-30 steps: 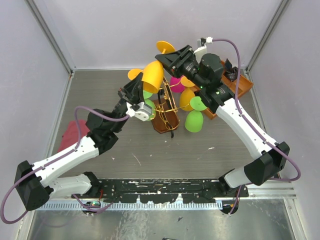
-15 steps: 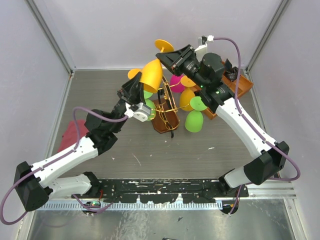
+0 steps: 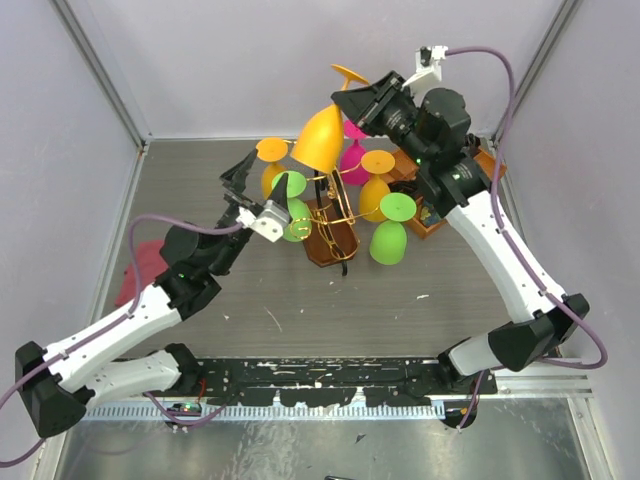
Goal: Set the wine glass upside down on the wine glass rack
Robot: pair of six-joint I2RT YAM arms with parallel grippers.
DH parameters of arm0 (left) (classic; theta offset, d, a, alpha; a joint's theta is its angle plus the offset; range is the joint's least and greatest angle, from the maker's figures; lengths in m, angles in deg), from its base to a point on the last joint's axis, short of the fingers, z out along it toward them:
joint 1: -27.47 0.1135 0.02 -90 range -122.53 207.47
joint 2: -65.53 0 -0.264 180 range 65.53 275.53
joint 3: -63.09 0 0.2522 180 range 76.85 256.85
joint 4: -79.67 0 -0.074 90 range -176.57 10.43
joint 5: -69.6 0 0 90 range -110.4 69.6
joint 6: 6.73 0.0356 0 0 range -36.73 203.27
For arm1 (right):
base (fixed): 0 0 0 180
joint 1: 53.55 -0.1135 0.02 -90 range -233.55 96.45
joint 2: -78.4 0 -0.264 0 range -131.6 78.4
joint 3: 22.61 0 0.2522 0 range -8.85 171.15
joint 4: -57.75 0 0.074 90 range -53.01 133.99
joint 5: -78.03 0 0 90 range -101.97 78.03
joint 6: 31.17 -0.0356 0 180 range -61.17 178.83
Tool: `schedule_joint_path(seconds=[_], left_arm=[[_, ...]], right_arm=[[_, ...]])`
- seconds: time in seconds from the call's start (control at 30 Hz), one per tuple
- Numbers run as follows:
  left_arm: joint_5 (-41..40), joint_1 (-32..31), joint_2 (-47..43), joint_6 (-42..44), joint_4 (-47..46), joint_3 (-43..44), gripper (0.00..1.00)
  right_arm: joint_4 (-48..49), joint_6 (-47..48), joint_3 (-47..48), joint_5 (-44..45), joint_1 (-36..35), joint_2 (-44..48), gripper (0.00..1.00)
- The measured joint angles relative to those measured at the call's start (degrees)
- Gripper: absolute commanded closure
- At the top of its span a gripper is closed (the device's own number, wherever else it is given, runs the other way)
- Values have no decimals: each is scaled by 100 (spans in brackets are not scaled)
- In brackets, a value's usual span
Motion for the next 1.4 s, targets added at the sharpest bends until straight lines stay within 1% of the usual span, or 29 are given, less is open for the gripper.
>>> schedule_joint_path(seconds=[0.13, 0.23, 0.33, 0.4, 0.43, 0.53, 0.63, 0.7, 0.73, 0.8, 0.9, 1.03, 1.2, 1.4], left_arm=[[-402, 0, -96, -461, 562, 79, 20], [-885, 79, 210, -935, 1215, 575, 20], [-1067, 494, 695, -1655, 1952, 1414, 22], [-1047, 984, 916, -2260, 2413, 1899, 22], [-1051, 1128, 968, -2424, 2531, 2028, 22], [-1040, 1582, 1246, -2990, 3091, 2653, 21], [-1040, 1751, 1628, -3362, 3521, 3265, 21], [-1040, 1810, 1823, -3530, 3716, 3458, 21], [-1043, 1840, 1895, -3613, 3812, 3488, 21], [-1043, 1884, 1976, -3716, 3976, 3486, 21], [-1054, 1956, 2013, -3825, 4164, 3477, 22], [-1060, 2048, 1956, -3897, 4166, 3434, 22], [-1064, 2103, 1867, -3928, 4159, 3335, 23], [-1080, 2124, 1812, -3941, 4153, 3252, 23]], right_arm=[[-608, 1040, 264, 315, 39, 175, 99], [-1043, 1727, 260, 400, 37, 463, 99], [-1355, 2389, -33, 546, -61, 962, 99], [-1606, 2780, -297, 669, -221, 1351, 99], [-1700, 2929, -398, 732, -313, 1497, 99], [-2039, 3423, -702, 1121, -879, 1939, 99], [-2214, 3812, -1025, 1692, -1727, 2168, 99], [-2240, 4044, -1353, 2208, -2426, 2223, 99], [-2234, 4148, -1561, 2472, -2767, 2218, 99], [-2197, 4293, -1958, 2830, -3193, 2208, 99], [-2094, 4413, -2583, 3213, -3491, 2269, 99], [-1910, 4500, -3161, 3609, -3539, 2535, 99], [-1064, 4597, -3735, 3941, -3547, 2916, 99], [-188, 4782, -4214, 3991, -3550, 2719, 99]])
